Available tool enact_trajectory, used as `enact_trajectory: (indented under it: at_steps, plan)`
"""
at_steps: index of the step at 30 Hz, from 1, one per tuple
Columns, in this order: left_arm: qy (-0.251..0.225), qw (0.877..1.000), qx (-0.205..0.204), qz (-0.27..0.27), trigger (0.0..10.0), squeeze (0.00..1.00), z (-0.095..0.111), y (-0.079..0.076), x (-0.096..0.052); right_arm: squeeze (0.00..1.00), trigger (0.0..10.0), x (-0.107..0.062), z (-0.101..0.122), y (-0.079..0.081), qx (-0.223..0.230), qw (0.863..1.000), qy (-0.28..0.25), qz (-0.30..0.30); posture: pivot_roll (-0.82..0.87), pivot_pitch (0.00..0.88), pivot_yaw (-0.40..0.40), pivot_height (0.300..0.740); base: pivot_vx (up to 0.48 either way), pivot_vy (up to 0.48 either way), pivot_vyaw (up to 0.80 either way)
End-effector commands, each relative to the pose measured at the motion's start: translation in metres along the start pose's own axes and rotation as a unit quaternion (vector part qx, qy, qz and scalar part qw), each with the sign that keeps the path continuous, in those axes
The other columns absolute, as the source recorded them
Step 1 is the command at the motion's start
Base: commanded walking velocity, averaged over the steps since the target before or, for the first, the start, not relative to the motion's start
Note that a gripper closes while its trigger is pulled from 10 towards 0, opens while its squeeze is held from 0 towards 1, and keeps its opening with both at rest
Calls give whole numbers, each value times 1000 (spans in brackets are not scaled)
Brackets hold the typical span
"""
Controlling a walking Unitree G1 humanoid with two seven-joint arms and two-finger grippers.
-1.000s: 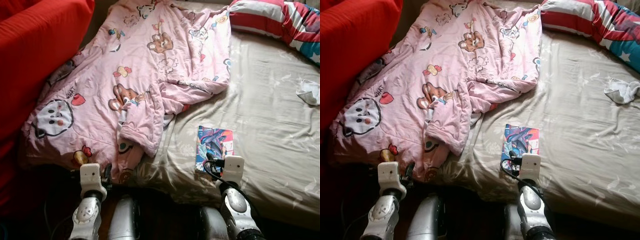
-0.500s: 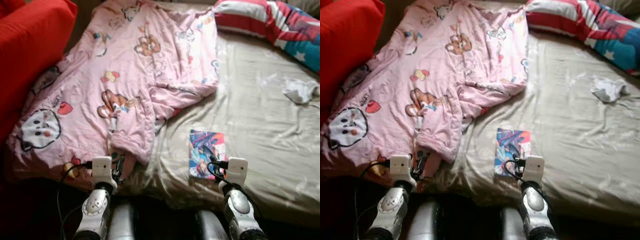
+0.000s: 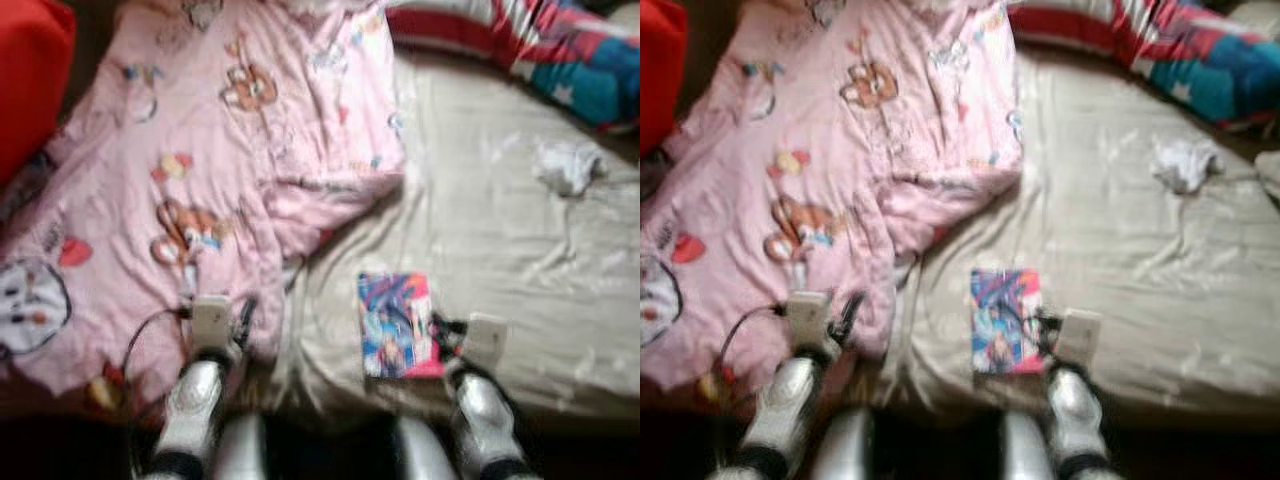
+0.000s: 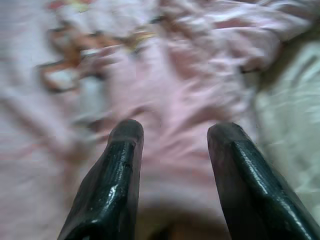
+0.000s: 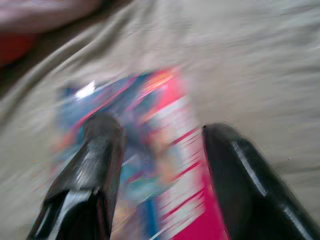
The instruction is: Clean up the room
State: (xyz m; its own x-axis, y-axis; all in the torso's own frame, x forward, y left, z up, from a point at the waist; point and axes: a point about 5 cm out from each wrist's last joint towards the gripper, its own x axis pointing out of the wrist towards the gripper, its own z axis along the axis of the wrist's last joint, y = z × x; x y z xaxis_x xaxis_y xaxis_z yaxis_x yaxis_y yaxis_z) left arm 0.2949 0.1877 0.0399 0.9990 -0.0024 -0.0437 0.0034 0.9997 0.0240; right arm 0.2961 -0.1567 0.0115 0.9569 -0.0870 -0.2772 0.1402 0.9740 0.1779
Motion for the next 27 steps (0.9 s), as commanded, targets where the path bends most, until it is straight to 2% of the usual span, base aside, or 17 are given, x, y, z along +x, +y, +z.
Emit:
enact_trajectory:
  at_steps: [1,5,6,10,15,17,18,20,26,27]
  plan:
    - [26,1000,-9,2,10000,0,-12,-1,-7,0,10000,-7,-17,-16,26,998,47,-22,-14,252,33,628,0,0,0]
    - [25,1000,-7,1,10000,0,-11,0,-8,0,10000,-8,-21,-24,44,996,68,-33,-2,255,38,628,0,0,0]
    - [24,1000,-7,1,10000,0,-11,1,-8,1000,10000,-7,-20,-26,50,996,68,-36,3,257,41,628,0,0,0]
    - [22,1000,-3,1,10000,0,-9,5,-8,1000,10000,-4,-15,-31,67,995,66,-38,9,259,52,628,0,0,0]
    - [18,1000,1,-3,10000,0,-6,7,-6,1000,10000,1,-7,-34,66,995,55,-45,17,262,62,628,0,0,0]
    - [16,1000,3,-8,10000,0,-4,7,-4,1000,10000,3,0,-31,31,998,38,-33,17,264,71,628,0,0,0]
    - [15,1000,3,-11,10000,0,-3,6,-4,0,10000,4,4,-29,29,999,27,-30,16,265,75,628,0,0,0]
    - [14,1000,3,-13,10000,0,-2,5,-3,0,10000,5,7,-28,33,999,15,-28,17,267,78,628,0,0,0]
    - [14,1000,4,-20,10000,0,-2,4,-5,0,10000,10,21,-34,100,993,-25,-54,27,271,86,628,0,0,0]
    - [14,1000,4,-20,10000,0,-2,4,-5,0,10000,10,21,-34,100,993,-25,-54,27,271,86,628,0,0,0]
